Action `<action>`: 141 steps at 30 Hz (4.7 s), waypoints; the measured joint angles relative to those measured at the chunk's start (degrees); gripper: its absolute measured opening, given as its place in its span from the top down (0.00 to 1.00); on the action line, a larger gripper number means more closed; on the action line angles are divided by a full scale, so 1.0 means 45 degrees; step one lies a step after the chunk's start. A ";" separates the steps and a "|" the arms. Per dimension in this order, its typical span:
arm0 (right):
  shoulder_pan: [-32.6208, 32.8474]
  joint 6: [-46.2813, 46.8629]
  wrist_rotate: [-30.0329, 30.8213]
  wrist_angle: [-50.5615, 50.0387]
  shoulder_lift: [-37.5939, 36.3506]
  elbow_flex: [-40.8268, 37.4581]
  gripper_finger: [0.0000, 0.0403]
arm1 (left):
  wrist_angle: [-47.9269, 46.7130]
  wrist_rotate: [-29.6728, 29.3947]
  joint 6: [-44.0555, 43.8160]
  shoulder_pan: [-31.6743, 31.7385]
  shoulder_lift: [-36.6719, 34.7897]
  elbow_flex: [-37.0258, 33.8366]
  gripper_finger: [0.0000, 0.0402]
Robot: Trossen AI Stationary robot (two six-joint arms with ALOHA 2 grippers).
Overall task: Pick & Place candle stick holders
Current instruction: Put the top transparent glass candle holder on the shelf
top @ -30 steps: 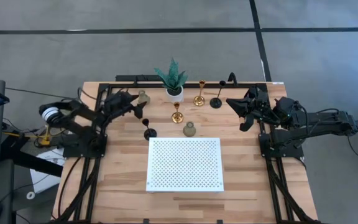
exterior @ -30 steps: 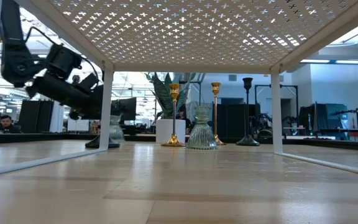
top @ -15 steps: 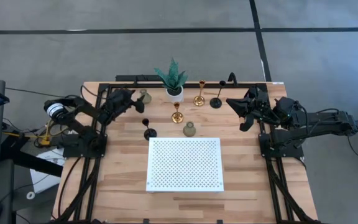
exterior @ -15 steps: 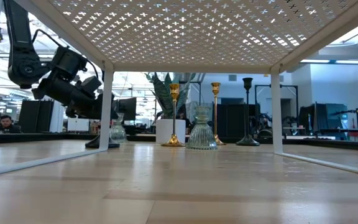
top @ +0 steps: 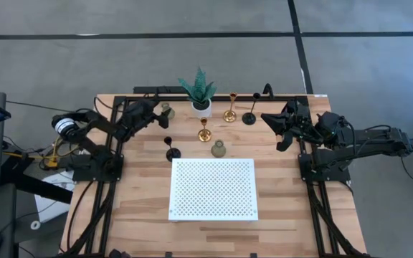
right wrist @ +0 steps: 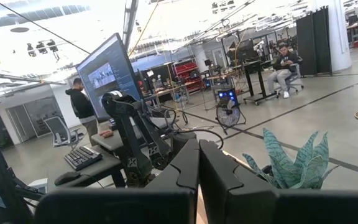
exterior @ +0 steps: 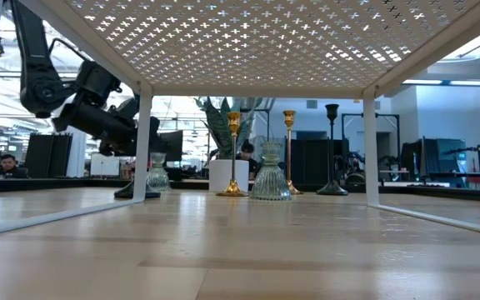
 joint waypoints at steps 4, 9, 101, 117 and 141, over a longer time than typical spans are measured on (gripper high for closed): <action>0.0000 0.0022 0.0000 -0.0003 0.0000 0.0000 1.00 | -0.0007 0.0003 -0.0011 0.0000 0.0767 0.0619 0.08; 0.0024 0.0029 0.0000 -0.0004 0.0000 0.0000 1.00 | -0.0049 0.0008 -0.0053 0.0000 0.1759 0.1032 0.07; 0.0024 -0.0065 -0.0049 -0.0004 -0.0029 0.0000 1.00 | -0.9941 -0.3289 0.0830 -0.5951 -0.8977 0.4157 0.69; 0.0024 -0.0104 -0.0046 -0.0115 -0.0124 0.0000 1.00 | -1.0146 -0.8840 0.1592 -1.3137 -0.7320 0.6077 0.69; 0.0024 -0.0102 -0.0934 -0.1112 -0.1139 0.0000 1.00 | -0.9966 -1.5058 0.0746 -1.8410 -0.1607 0.9950 0.69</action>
